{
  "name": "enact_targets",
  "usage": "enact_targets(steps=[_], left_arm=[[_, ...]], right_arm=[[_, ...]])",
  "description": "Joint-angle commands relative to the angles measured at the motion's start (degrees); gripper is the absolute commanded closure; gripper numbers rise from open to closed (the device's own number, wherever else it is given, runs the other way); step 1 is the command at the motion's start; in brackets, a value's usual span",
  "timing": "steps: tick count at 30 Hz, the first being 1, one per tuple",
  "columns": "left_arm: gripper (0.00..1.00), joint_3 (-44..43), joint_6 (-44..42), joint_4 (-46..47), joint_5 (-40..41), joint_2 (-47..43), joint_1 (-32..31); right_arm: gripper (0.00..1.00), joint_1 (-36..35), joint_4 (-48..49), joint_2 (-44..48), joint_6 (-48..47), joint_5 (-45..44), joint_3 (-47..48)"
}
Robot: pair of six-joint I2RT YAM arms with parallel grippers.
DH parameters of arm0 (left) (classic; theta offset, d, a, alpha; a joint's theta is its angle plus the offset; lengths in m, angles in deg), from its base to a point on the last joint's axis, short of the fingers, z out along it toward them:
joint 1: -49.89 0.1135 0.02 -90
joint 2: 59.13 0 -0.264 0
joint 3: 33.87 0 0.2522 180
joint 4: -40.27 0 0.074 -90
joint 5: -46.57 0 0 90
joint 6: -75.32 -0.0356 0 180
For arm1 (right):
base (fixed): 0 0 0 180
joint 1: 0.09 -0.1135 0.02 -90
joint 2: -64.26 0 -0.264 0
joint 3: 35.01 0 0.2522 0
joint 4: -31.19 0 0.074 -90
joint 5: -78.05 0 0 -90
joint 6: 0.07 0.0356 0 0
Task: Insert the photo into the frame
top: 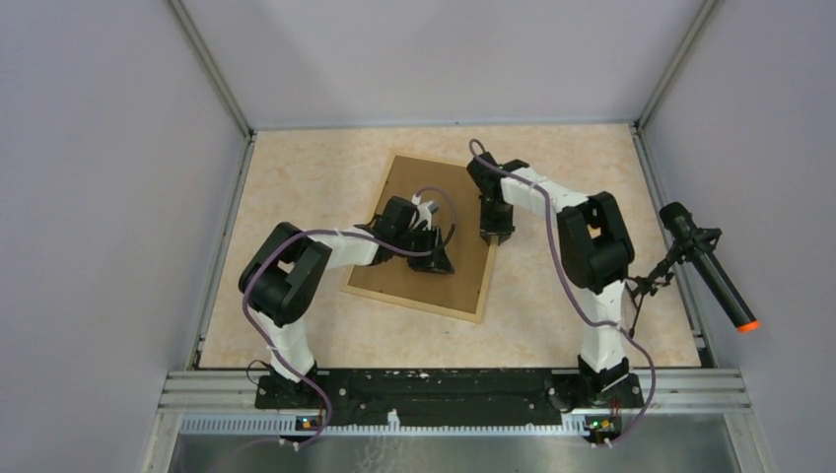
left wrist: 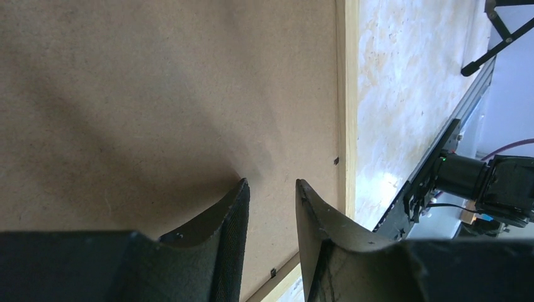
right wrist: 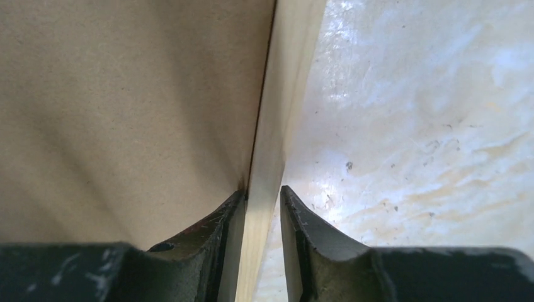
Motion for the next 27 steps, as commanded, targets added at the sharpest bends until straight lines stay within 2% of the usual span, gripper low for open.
enact_targets(steps=[1, 6, 8, 10, 13, 14, 17, 21, 25, 27], left_arm=[[0.60, 1.94, -3.57, -9.46, 6.54, -1.16, -0.10], [0.60, 2.19, -3.29, -9.64, 6.71, -2.60, -0.17], [0.58, 1.01, -4.38, -11.63, 6.76, -3.10, -0.16], [0.55, -0.44, -6.46, -13.57, 6.03, -5.09, -0.22], [0.46, -1.36, -8.17, -14.57, 2.40, -9.27, -0.24], [0.43, -1.48, -8.30, -14.22, 0.81, -10.34, -0.28], [0.39, -3.20, -6.87, -12.59, -3.85, -10.77, -0.29], [0.39, -7.25, -5.06, -11.95, -5.11, -8.13, -0.28], [0.40, -12.03, -3.37, -14.19, 0.24, -4.48, 0.04], [0.40, -14.04, -2.09, -13.71, 1.63, -2.03, 0.41]], right_arm=[[0.69, -5.51, -3.50, -13.49, 3.85, -14.80, 0.39], [0.64, -7.81, -5.00, -16.09, 4.43, -14.36, 2.49], [0.55, -7.07, -6.57, -14.40, 2.02, -11.25, 7.04], [0.46, -1.97, -0.50, -6.71, -1.30, -0.73, 6.15], [0.45, 7.27, 8.15, 0.11, -6.75, 22.94, 3.32], [0.45, 9.45, 8.02, -0.25, -8.09, 26.49, 3.49], [0.51, 10.77, 5.16, -2.36, -11.34, 23.76, 5.40], [0.58, 10.43, 6.48, -4.94, -9.58, 17.80, 5.54], [0.68, 8.10, 6.94, -6.83, -7.99, 12.61, 4.13], [0.74, 5.81, 7.69, -4.51, -5.69, 9.36, 0.04]])
